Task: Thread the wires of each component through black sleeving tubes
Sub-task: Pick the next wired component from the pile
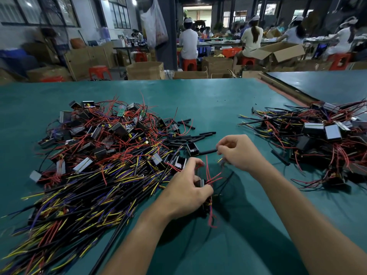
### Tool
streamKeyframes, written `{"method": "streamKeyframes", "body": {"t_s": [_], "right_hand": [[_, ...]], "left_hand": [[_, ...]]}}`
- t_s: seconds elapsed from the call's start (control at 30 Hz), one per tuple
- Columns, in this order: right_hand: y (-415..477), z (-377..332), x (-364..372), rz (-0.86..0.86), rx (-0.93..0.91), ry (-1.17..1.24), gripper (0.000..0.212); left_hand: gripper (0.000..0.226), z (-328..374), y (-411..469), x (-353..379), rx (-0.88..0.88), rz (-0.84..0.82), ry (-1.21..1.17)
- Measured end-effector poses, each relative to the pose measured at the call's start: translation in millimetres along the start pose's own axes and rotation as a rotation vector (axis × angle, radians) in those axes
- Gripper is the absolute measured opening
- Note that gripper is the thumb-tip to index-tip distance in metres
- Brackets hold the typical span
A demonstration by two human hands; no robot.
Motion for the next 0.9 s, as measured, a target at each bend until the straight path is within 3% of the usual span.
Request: {"method": "streamKeyframes", "body": {"t_s": [0.07,0.17,0.3,0.37,0.5,0.7,0.9], "right_hand": [[0.9,8.0,0.7,0.02,-0.024,-0.245,0.018],[2.8,15.0,7.9,-0.062,-0.067,-0.355,0.042],[3.9,15.2,20.1,-0.129,-0.15,-0.484,0.051],[5.8,15.4,31.6,-0.179,-0.205,-0.593,0.053],[12.3,14.6,42.2,-0.137,-0.245,-0.687,0.044],[12.0,14.7,38.5,-0.007,-0.214,-0.593,0.01],[10.4,12.2,36.4,-0.018,-0.226,-0.603,0.021]], "left_hand": [[0.05,-0.3,-0.4,-1.0,0.015,0.03,0.012],[0.059,3.2,0.8,-9.9,0.08,0.221,0.049],[0.045,1.6,1.7,-29.4,0.07,0.529,-0.055],[0.038,1.5,1.0,-36.3,0.05,0.599,-0.112],[0.046,1.8,0.6,-32.5,0.022,0.53,-0.259],[0.014,-2.2,3.6,-26.1,-0.118,0.381,-0.436],[0.012,5.6,0.8,-23.1,-0.276,0.182,-0.768]]}}
Point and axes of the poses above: each hand's wrist, its own y-axis towards the middle knuckle, its own x-axis out of the palm, z = x × y, the point moved 4 cm from there along y, towards the middle knuckle, and after that the axes turned 1 degree about -x, right-handed, at the moved point
